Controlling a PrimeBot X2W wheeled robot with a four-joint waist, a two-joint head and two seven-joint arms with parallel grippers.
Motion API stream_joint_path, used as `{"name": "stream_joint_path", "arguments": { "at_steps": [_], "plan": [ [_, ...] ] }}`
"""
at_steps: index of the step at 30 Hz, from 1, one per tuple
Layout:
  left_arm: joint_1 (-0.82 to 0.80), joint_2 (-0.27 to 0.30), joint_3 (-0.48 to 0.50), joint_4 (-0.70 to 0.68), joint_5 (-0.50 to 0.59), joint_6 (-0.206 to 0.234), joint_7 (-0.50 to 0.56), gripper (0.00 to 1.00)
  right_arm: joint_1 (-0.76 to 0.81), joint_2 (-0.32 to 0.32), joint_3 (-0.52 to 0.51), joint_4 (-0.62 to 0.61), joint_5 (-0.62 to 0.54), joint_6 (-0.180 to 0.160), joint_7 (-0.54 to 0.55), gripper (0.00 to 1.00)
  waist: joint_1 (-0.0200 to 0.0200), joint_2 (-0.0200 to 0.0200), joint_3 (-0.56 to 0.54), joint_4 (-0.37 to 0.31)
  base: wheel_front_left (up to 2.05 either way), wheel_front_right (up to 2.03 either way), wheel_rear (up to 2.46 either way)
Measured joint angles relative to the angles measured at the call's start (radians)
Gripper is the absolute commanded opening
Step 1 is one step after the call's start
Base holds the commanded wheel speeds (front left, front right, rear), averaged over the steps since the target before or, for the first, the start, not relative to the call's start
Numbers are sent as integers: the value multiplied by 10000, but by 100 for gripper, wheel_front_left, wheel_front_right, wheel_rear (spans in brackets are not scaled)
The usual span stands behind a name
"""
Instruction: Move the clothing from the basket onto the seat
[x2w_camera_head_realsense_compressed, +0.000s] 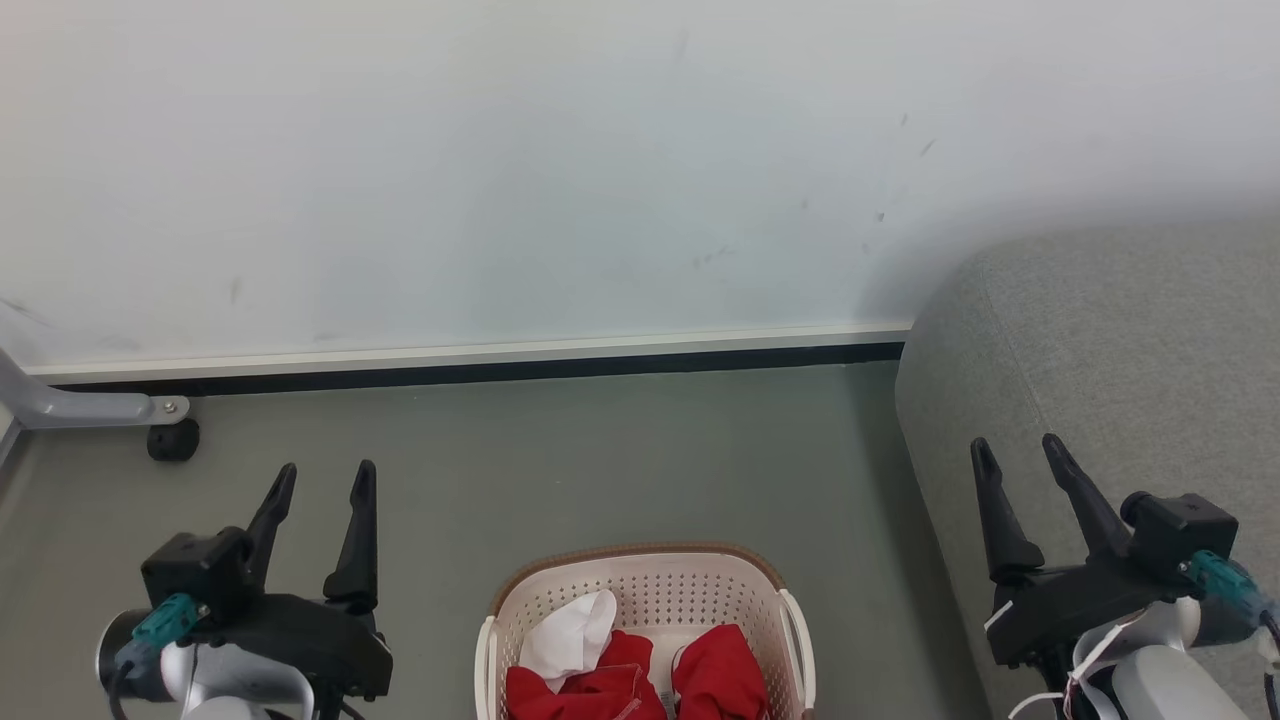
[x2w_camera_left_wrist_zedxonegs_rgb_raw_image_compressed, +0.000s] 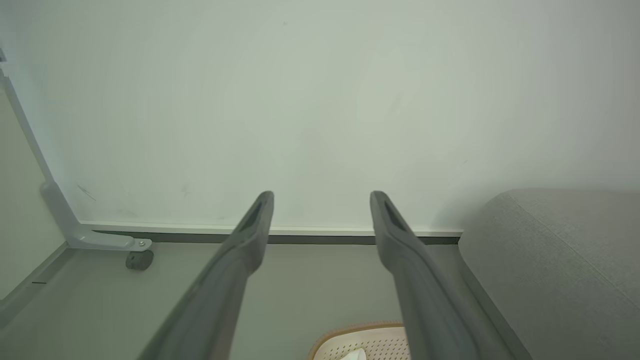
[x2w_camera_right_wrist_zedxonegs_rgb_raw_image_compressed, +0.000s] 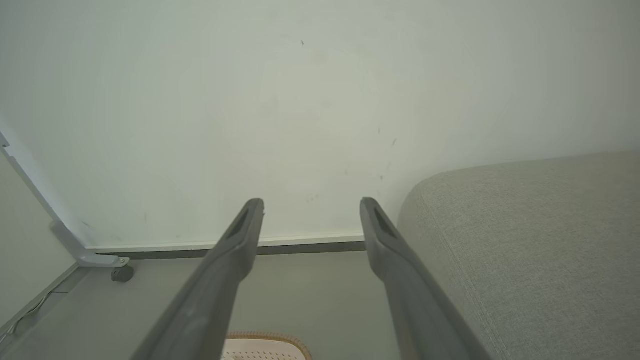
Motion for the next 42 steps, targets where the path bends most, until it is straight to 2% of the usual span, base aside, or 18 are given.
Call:
{"name": "stream_joint_path", "arguments": {
  "at_steps": [13,42],
  "plan": [
    [2,77,-90,4,1233,341,4,100,-156,-226,500,94,-1248,-251,-255,100,-1,0,-10,17,0,0,0],
    [32,-50,196,-153,1406,385,295,100,-168,-192,395,100,-1081,-253,-263,100,0,0,63,7,0,0,0]
  ]
}}
